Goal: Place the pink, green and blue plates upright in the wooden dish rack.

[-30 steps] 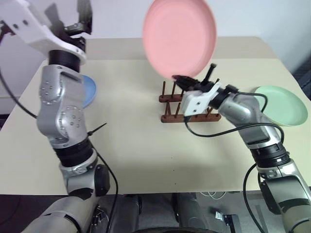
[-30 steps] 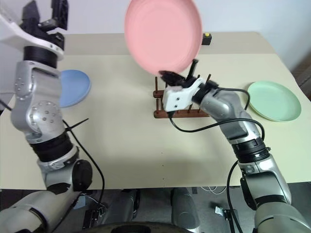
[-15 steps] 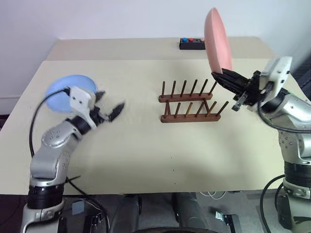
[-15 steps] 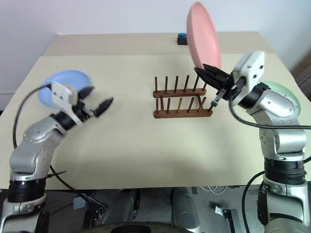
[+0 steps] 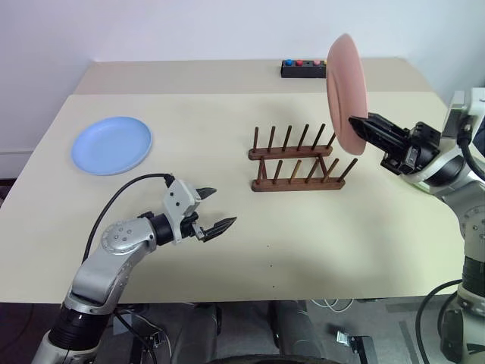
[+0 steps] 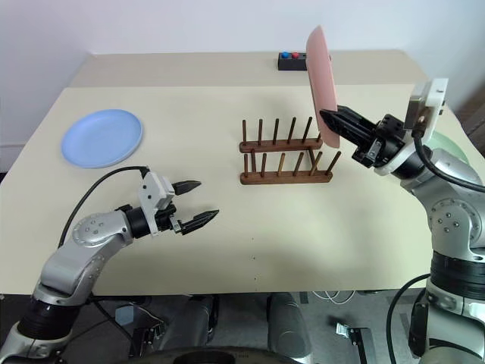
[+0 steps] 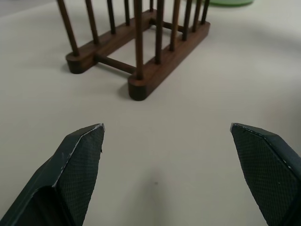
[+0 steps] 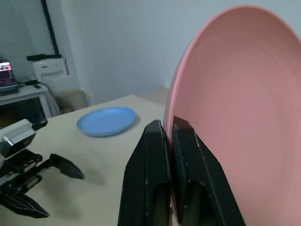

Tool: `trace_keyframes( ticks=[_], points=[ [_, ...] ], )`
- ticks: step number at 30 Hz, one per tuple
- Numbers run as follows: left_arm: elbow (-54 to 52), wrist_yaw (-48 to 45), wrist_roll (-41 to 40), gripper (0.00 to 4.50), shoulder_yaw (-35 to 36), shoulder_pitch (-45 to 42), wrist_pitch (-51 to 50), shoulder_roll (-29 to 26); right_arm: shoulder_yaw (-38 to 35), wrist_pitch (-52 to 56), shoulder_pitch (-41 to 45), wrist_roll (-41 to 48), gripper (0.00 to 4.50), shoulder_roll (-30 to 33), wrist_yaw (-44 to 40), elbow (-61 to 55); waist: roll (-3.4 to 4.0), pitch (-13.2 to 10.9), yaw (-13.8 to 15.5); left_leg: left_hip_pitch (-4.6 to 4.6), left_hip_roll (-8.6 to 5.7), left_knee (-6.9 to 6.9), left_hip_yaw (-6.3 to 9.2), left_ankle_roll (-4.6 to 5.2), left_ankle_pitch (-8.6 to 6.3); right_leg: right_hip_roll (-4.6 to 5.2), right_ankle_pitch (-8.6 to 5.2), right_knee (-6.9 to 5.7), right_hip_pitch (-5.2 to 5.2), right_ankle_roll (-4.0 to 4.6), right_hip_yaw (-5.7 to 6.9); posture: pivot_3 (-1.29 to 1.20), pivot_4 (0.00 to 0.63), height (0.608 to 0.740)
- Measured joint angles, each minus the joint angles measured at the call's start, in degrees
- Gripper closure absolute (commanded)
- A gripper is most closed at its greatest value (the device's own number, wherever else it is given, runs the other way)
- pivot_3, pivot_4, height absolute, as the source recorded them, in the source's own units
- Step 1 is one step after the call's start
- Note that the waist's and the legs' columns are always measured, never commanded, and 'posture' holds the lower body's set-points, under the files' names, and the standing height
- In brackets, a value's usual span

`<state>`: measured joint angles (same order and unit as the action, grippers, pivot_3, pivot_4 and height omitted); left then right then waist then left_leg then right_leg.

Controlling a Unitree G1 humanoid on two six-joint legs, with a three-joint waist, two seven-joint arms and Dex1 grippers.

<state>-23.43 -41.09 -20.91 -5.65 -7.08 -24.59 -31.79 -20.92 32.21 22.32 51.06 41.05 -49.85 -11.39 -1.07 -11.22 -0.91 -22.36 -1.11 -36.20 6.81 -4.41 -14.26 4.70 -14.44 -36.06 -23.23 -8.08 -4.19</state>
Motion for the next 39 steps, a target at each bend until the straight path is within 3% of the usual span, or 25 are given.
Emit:
trace_keyframes(
  ticks=[30, 39],
  points=[
    [0.0, 0.2, 2.9, 0.1, -1.8, -0.4, 0.3, 1.6, -2.4, 7.3, 1.6, 6.4, 4.5, -0.5, -2.8, 8.2, 0.01, 0.0, -0.1, 0.0, 0.0, -0.01, 0.0, 0.0, 0.0, 0.0, 0.0, 0.0, 0.01, -0.01, 0.0, 0.0, 0.15, 0.74],
    [0.1, 0.2, 3.1, 0.1, -1.9, -0.4, 0.4, 2.0, -2.4, 7.7, 5.7, 5.5, 4.5, -0.5, -2.3, 15.8, 0.01, 0.0, -0.1, 0.0, 0.0, -0.02, -0.01, 0.0, 0.0, 0.0, 0.0, 0.0, 0.02, -0.02, 0.0, 0.0, 0.15, 0.74]
  ],
)
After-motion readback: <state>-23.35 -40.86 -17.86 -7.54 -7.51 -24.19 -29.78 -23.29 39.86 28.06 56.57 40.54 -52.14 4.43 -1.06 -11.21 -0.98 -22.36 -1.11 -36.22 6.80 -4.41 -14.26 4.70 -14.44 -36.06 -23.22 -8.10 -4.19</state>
